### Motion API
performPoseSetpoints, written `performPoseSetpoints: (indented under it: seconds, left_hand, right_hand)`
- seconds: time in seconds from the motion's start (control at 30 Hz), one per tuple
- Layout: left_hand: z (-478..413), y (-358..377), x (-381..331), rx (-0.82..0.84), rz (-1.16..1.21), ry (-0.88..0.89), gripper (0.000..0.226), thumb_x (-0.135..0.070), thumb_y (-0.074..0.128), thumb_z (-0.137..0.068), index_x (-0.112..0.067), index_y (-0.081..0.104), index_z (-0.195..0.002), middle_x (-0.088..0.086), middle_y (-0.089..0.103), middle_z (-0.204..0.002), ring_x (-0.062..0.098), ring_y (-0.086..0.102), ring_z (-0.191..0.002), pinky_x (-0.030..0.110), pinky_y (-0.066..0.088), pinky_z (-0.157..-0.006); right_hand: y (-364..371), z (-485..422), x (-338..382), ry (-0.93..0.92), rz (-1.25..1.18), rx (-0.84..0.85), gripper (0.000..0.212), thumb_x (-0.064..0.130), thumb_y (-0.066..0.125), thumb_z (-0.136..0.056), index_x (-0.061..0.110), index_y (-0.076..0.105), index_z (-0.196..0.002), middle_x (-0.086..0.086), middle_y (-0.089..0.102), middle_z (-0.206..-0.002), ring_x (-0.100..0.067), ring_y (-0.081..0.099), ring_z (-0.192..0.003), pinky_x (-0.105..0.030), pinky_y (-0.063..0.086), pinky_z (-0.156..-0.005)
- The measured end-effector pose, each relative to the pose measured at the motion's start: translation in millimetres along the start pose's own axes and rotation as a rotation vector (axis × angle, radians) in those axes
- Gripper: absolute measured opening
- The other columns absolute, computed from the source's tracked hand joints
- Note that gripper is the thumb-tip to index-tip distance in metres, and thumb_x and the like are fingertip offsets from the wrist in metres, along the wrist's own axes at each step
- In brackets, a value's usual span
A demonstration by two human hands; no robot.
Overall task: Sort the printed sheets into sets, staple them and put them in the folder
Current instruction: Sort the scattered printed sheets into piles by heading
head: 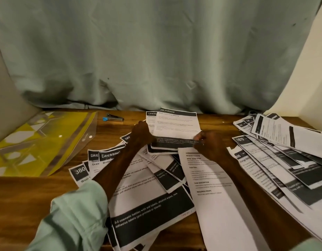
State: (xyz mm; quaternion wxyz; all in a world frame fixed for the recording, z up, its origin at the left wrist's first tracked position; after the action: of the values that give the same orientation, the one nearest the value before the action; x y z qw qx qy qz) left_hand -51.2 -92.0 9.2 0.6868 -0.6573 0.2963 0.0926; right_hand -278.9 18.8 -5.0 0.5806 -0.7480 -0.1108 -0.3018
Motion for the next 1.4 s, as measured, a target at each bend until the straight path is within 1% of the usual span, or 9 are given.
performPoseSetpoints:
  seconds: [0.27, 0.37, 0.43, 0.6, 0.8, 0.97, 1.13, 1.3, 1.4]
  left_hand:
    - [-11.6, 14.1, 19.0, -0.007, 0.174, -0.115, 0.074, -0.023, 0.090, -0.075, -0.003, 0.052, -0.135, 0.016, 0.054, -0.142, 0.032, 0.049, -0.132, 0.042, 0.046, -0.105]
    - [-19.9, 21.1, 27.2, 0.004, 0.344, -0.115, 0.038, -0.017, 0.087, -0.078, -0.005, 0.068, -0.108, 0.011, 0.072, -0.118, 0.026, 0.069, -0.100, 0.035, 0.057, -0.082]
    - [-24.1, 23.1, 29.8, 0.010, 0.444, -0.102, 0.021, -0.020, 0.081, -0.085, -0.009, 0.070, -0.099, 0.009, 0.074, -0.112, 0.023, 0.071, -0.087, 0.032, 0.059, -0.074]
    - [-31.4, 22.8, 44.3, 0.026, 0.733, -0.185, 0.024, -0.018, 0.082, -0.083, -0.019, 0.065, -0.100, 0.011, 0.074, -0.113, 0.028, 0.073, -0.097, 0.046, 0.061, -0.089]
    - [-32.8, 30.3, 49.1, 0.067, 0.868, -0.168, 0.050, -0.007, 0.086, -0.076, -0.011, 0.066, -0.121, 0.009, 0.075, -0.111, 0.025, 0.074, -0.094, 0.040, 0.063, -0.082]
    - [-30.1, 12.6, 45.6, 0.072, 0.932, 0.024, 0.048, -0.006, 0.082, -0.079, -0.009, 0.063, -0.124, 0.008, 0.077, -0.109, 0.026, 0.075, -0.098, 0.042, 0.064, -0.076]
    - [-25.7, -0.9, 46.8, 0.222, 1.027, 0.113, 0.056, 0.005, 0.074, -0.081, -0.011, 0.055, -0.132, 0.008, 0.074, -0.119, 0.028, 0.070, -0.113, 0.040, 0.063, -0.083]
    - [-16.6, -10.3, 47.1, 0.355, 1.159, 0.188, 0.061, 0.015, 0.060, -0.088, -0.019, 0.049, -0.137, 0.013, 0.072, -0.124, 0.031, 0.070, -0.112, 0.041, 0.063, -0.081]
    - [-15.1, -14.7, 51.6, 0.369, 1.248, 0.184, 0.075, 0.002, 0.082, -0.073, -0.020, 0.049, -0.137, 0.014, 0.071, -0.125, 0.033, 0.069, -0.114, 0.043, 0.063, -0.080]
  right_hand:
    - [23.4, -43.0, -18.1, 0.100, 0.051, -0.126, 0.020, 0.011, 0.070, -0.092, 0.011, 0.067, -0.112, -0.010, 0.068, -0.115, -0.021, 0.063, -0.101, -0.030, 0.052, -0.081]
    - [41.4, -27.9, -9.2, 0.002, 0.152, -0.146, 0.022, 0.019, 0.059, -0.099, 0.011, 0.067, -0.118, -0.011, 0.067, -0.122, -0.024, 0.062, -0.112, -0.040, 0.052, -0.098]
    - [51.5, -23.2, -3.6, -0.033, 0.179, -0.106, 0.027, 0.022, 0.055, -0.101, 0.013, 0.063, -0.125, -0.010, 0.060, -0.134, -0.027, 0.052, -0.128, -0.048, 0.038, -0.113]
    - [64.1, -25.1, -2.0, -0.117, 0.141, -0.051, 0.036, 0.021, 0.057, -0.100, 0.014, 0.056, -0.135, -0.008, 0.052, -0.146, -0.026, 0.043, -0.138, -0.047, 0.028, -0.120]
    - [62.6, -26.2, -13.1, -0.069, -0.073, -0.132, 0.034, 0.018, 0.063, -0.097, 0.018, 0.057, -0.130, -0.004, 0.053, -0.142, -0.021, 0.049, -0.132, -0.029, 0.040, -0.108]
    - [42.7, -39.1, -24.8, 0.078, -0.295, -0.284, 0.054, 0.031, 0.074, -0.090, 0.017, 0.050, -0.136, -0.005, 0.061, -0.130, -0.022, 0.065, -0.113, -0.025, 0.056, -0.079]
    - [39.3, -52.7, -24.0, 0.178, -0.530, -0.206, 0.059, 0.042, 0.078, -0.084, 0.019, 0.047, -0.128, -0.006, 0.064, -0.124, -0.015, 0.069, -0.090, -0.020, 0.056, -0.056]
    - [36.6, -64.4, -10.6, 0.291, -0.640, -0.058, 0.083, 0.059, 0.080, -0.073, 0.019, 0.048, -0.138, -0.003, 0.065, -0.128, -0.025, 0.070, -0.100, -0.029, 0.056, -0.064]
    - [35.9, -68.1, 1.0, 0.229, -0.734, 0.017, 0.065, 0.052, 0.081, -0.077, 0.021, 0.057, -0.128, -0.002, 0.073, -0.116, -0.021, 0.075, -0.087, -0.034, 0.062, -0.065]
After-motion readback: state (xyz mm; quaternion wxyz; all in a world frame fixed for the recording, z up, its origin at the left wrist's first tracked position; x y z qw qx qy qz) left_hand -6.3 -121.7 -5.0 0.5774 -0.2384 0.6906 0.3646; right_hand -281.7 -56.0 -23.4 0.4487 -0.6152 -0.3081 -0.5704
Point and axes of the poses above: each hand's wrist, its own z-axis away from the middle knuckle, its own y-axis out of the palm, x = y × z, the point moved 3 cm from there along -z, towards the middle knuckle
